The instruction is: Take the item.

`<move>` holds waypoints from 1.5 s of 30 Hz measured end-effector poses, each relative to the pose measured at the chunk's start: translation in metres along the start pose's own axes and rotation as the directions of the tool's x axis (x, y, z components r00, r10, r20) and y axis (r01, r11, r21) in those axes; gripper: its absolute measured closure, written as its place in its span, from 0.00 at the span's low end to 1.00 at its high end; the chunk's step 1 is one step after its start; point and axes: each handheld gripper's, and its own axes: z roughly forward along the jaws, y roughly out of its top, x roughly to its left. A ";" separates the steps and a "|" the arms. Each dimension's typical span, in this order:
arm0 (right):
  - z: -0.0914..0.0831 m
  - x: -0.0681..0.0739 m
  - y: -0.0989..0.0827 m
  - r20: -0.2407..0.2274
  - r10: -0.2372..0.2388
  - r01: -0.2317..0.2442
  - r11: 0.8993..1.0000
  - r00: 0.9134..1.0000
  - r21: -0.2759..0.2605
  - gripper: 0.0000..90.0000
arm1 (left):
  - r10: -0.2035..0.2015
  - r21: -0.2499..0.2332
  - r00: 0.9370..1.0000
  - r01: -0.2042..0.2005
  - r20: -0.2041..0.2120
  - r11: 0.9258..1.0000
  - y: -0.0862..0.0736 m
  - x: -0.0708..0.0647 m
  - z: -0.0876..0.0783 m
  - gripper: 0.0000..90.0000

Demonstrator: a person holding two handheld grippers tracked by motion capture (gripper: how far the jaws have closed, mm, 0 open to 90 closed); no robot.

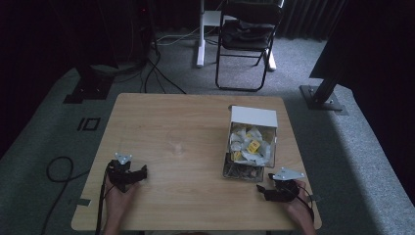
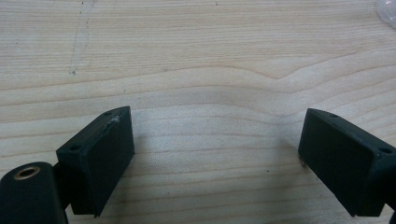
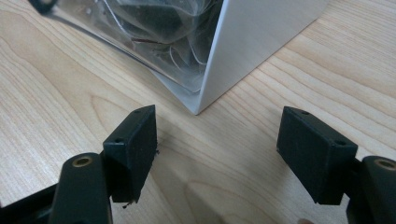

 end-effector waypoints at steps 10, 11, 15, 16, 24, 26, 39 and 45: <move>-0.001 0.002 0.000 -0.002 0.007 -0.007 1.000 1.000 0.003 0.32 | 0.000 0.000 1.000 0.000 0.000 1.000 0.000 0.000 0.000 0.12; -0.001 0.002 0.000 -0.004 0.007 -0.007 1.000 1.000 0.003 0.33 | 0.000 0.000 1.000 0.000 0.000 1.000 0.000 0.000 0.000 0.12; -0.006 0.005 0.000 -0.004 0.004 -0.004 1.000 1.000 -0.006 0.35 | 0.000 0.000 1.000 0.000 0.000 1.000 0.000 0.000 0.000 0.12; -0.006 0.005 0.000 -0.004 0.004 -0.004 1.000 1.000 -0.006 0.35 | 0.000 0.001 1.000 0.000 0.000 1.000 0.000 0.000 0.000 0.12; -0.013 0.008 0.002 -0.005 0.010 -0.010 0.999 1.000 -0.043 0.37 | 0.000 0.001 1.000 0.000 -0.001 1.000 0.000 0.000 0.000 0.12; -0.014 0.008 0.003 -0.004 0.009 -0.009 0.999 1.000 -0.048 0.37 | 0.000 0.000 1.000 0.000 0.000 1.000 0.000 0.000 0.000 0.12; -0.027 0.014 0.010 -0.004 0.004 -0.004 0.995 1.000 -0.099 0.37 | 0.000 0.001 1.000 0.000 -0.001 1.000 0.000 0.000 0.000 0.12; -0.030 0.016 0.013 -0.010 -0.001 0.000 0.993 1.000 -0.115 0.35 | 0.000 0.001 1.000 0.000 0.000 1.000 0.000 0.000 0.000 0.12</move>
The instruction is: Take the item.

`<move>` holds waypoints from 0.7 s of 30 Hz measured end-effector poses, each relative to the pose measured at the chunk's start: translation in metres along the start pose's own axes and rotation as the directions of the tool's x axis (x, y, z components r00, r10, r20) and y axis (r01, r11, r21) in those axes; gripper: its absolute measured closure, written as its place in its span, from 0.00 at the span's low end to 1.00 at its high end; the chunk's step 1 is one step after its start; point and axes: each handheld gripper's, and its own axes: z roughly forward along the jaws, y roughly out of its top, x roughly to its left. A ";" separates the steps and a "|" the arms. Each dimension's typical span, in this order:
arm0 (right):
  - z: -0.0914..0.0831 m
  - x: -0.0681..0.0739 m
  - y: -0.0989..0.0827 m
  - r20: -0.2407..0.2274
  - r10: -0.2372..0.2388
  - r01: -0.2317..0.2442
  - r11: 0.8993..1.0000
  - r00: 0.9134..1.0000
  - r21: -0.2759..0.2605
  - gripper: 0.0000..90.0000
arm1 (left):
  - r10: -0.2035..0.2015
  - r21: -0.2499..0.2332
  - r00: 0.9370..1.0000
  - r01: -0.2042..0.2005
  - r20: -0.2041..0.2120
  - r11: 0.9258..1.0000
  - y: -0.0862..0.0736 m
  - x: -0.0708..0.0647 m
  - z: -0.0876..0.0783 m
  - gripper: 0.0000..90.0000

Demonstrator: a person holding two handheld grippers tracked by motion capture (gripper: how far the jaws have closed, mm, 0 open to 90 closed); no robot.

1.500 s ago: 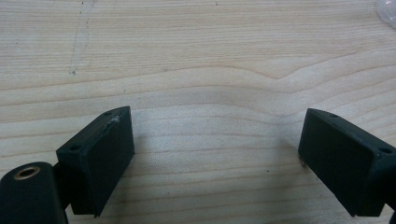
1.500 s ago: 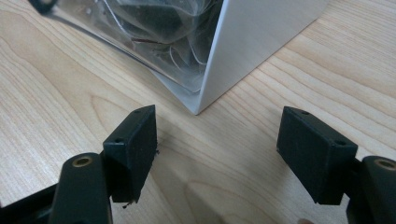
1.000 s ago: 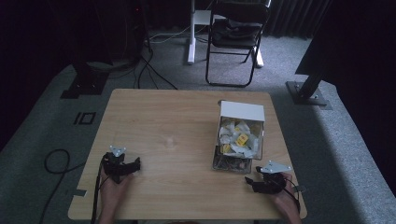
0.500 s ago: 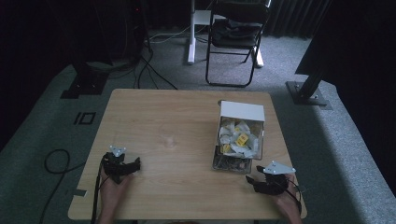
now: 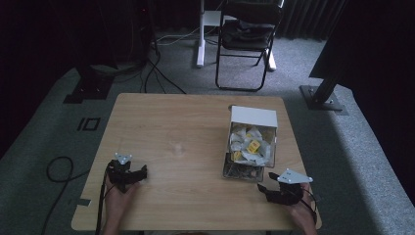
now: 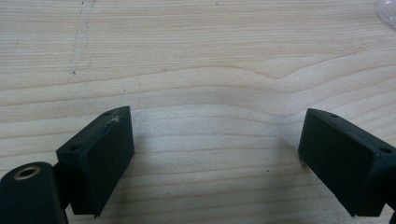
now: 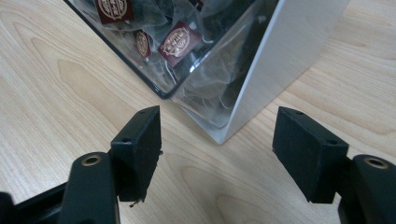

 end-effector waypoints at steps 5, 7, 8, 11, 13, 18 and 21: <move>-0.003 0.003 0.003 0.004 -0.009 0.009 1.000 1.000 -0.007 0.33 | 0.000 0.000 1.000 0.000 0.000 1.000 0.000 0.000 0.000 0.12; -0.005 0.005 0.006 0.006 -0.021 0.021 1.000 1.000 -0.012 0.32 | 0.000 0.000 1.000 0.000 0.000 1.000 0.000 0.000 0.000 0.12; -0.005 0.005 0.006 0.006 -0.021 0.021 1.000 1.000 -0.012 0.32 | 0.000 0.000 1.000 0.000 0.000 1.000 0.000 0.000 0.000 0.12; -0.006 0.007 0.008 0.008 -0.024 0.024 1.000 1.000 -0.015 0.31 | 0.000 0.000 1.000 0.000 0.000 1.000 0.000 0.000 0.000 0.12; -0.008 0.008 0.009 0.003 -0.024 0.024 1.000 1.000 -0.020 0.31 | 0.000 0.000 1.000 0.000 0.000 1.000 0.000 0.000 0.000 0.12; -0.010 0.010 0.012 0.001 -0.030 0.030 0.999 1.000 -0.031 0.30 | 0.000 0.000 1.000 0.000 0.000 1.000 0.000 0.000 0.000 0.12; -0.012 0.010 0.013 0.007 -0.030 0.031 0.999 1.000 -0.035 0.29 | 0.000 0.000 1.000 0.000 0.000 1.000 0.000 0.000 0.000 0.12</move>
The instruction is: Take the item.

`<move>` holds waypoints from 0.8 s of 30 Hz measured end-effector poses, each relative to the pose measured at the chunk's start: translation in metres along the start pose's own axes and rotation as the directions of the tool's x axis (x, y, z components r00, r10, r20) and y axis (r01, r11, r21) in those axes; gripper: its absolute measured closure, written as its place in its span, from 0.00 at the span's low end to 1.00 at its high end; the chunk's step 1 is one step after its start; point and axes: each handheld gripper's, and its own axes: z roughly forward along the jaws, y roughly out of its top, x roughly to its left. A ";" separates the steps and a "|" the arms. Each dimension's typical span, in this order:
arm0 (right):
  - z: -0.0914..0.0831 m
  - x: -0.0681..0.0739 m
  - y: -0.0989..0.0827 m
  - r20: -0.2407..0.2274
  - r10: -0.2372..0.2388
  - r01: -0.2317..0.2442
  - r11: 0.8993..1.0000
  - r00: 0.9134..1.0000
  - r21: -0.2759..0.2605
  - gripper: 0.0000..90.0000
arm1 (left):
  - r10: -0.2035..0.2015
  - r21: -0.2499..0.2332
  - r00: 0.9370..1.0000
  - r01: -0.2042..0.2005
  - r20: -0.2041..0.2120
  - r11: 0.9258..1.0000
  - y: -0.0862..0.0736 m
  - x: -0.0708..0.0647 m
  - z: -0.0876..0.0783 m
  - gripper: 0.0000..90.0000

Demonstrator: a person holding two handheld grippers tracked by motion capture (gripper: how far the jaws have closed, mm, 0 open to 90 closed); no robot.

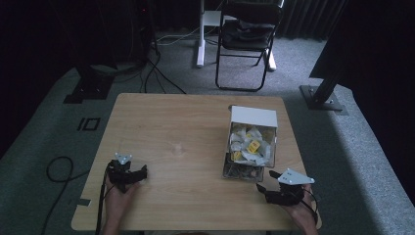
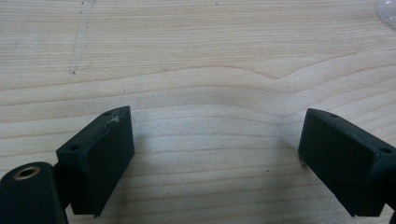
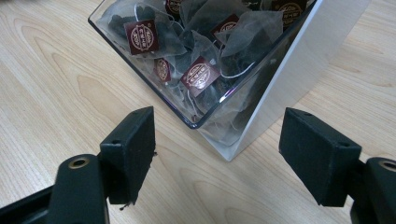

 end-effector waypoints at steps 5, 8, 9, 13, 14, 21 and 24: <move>-0.006 0.001 0.004 0.012 -0.006 0.006 1.000 1.000 -0.016 0.29 | 0.000 0.000 1.000 0.000 0.000 1.000 0.000 0.000 0.000 0.12; -0.009 0.002 0.005 0.019 -0.008 0.009 1.000 1.000 -0.026 0.30 | 0.000 0.000 1.000 0.000 0.000 1.000 0.000 0.000 0.000 0.12; -0.009 0.002 0.005 0.019 -0.008 0.009 1.000 1.000 -0.026 0.30 | 0.000 0.000 1.000 0.000 0.000 1.000 0.000 0.000 0.000 0.12; -0.012 0.004 0.008 0.023 -0.016 0.017 0.999 1.000 -0.037 0.33 | 0.000 -0.001 1.000 0.000 0.000 1.000 0.000 0.000 0.000 0.12; -0.013 0.005 0.009 0.023 -0.021 0.022 0.999 1.000 -0.039 0.34 | 0.000 0.000 1.000 0.000 0.000 1.000 0.000 0.000 0.000 0.12; -0.016 0.012 0.014 0.017 -0.042 0.042 0.997 0.999 -0.057 0.38 | 0.000 0.000 1.000 0.000 0.000 1.000 0.000 0.000 0.000 0.12; -0.017 0.015 0.016 0.009 -0.052 0.053 0.996 0.999 -0.066 0.40 | 0.000 0.000 1.000 0.000 0.000 1.000 0.000 0.000 0.000 0.12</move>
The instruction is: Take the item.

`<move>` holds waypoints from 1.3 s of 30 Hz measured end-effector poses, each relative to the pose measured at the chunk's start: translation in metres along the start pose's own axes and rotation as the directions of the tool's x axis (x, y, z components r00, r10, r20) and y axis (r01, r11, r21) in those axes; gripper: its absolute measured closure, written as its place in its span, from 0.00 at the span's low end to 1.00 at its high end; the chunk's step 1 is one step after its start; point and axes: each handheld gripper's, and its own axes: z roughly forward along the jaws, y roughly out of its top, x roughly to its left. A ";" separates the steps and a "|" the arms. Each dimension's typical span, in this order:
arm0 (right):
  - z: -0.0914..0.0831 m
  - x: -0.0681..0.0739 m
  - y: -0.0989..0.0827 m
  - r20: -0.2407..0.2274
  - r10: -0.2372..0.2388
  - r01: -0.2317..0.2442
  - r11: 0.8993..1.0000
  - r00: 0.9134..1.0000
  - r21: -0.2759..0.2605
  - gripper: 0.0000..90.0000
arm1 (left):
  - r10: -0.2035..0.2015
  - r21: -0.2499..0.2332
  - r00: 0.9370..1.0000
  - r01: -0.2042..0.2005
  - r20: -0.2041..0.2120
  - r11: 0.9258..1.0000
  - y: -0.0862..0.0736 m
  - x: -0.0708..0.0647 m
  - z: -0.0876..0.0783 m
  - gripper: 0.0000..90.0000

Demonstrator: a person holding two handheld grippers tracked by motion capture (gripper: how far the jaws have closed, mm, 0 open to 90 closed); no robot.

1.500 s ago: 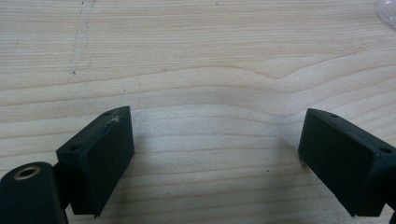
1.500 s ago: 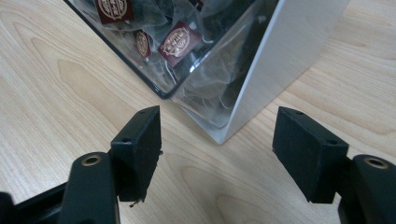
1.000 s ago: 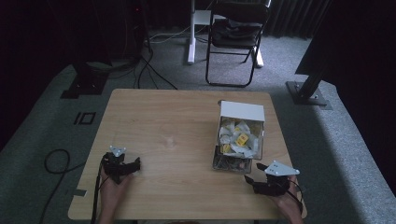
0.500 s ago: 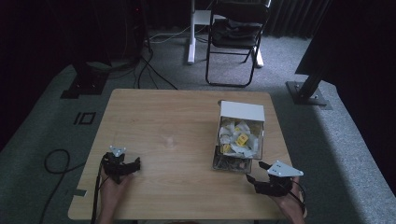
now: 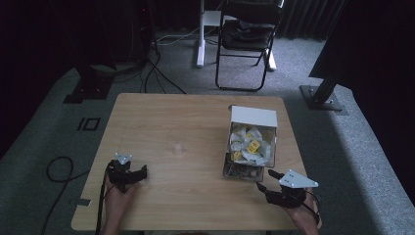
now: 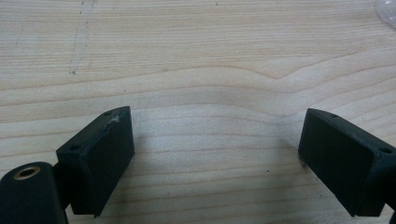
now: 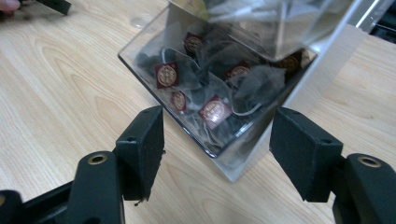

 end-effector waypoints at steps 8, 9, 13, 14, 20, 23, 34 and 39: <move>0.004 0.007 0.005 -0.024 -0.022 0.022 1.000 0.999 -0.011 0.41 | 0.000 0.000 1.000 0.000 0.000 1.000 0.000 0.000 0.000 0.12; 0.007 0.010 0.006 -0.033 -0.029 0.029 1.000 0.999 -0.012 0.41 | 0.000 0.000 1.000 0.000 0.000 1.000 0.000 0.000 0.000 0.12; 0.011 0.014 0.008 -0.047 -0.039 0.038 0.999 0.998 -0.011 0.42 | 0.000 0.000 1.000 0.000 0.000 1.000 0.000 0.000 0.000 0.12; 0.013 0.016 0.009 -0.052 -0.042 0.042 0.999 0.998 -0.010 0.43 | 0.000 0.000 1.000 0.000 0.000 1.000 0.000 0.000 0.000 0.12; 0.023 0.022 0.013 -0.076 -0.060 0.059 0.998 0.995 -0.007 0.46 | 0.000 0.000 1.000 0.000 0.000 1.000 0.000 0.000 0.000 0.12; 0.026 0.024 0.014 -0.084 -0.065 0.064 0.998 0.994 -0.010 0.48 | 0.000 0.000 1.000 0.000 0.000 1.000 0.000 0.000 0.000 0.12; 0.043 0.031 0.015 -0.114 -0.091 0.092 0.996 0.989 -0.002 0.55 | 0.000 0.000 1.000 0.000 0.000 1.000 0.000 0.000 0.000 0.12; 0.053 0.032 0.013 -0.134 -0.091 0.095 0.995 0.987 0.021 0.58 | 0.000 0.000 1.000 0.000 0.000 1.000 0.000 0.000 0.000 0.12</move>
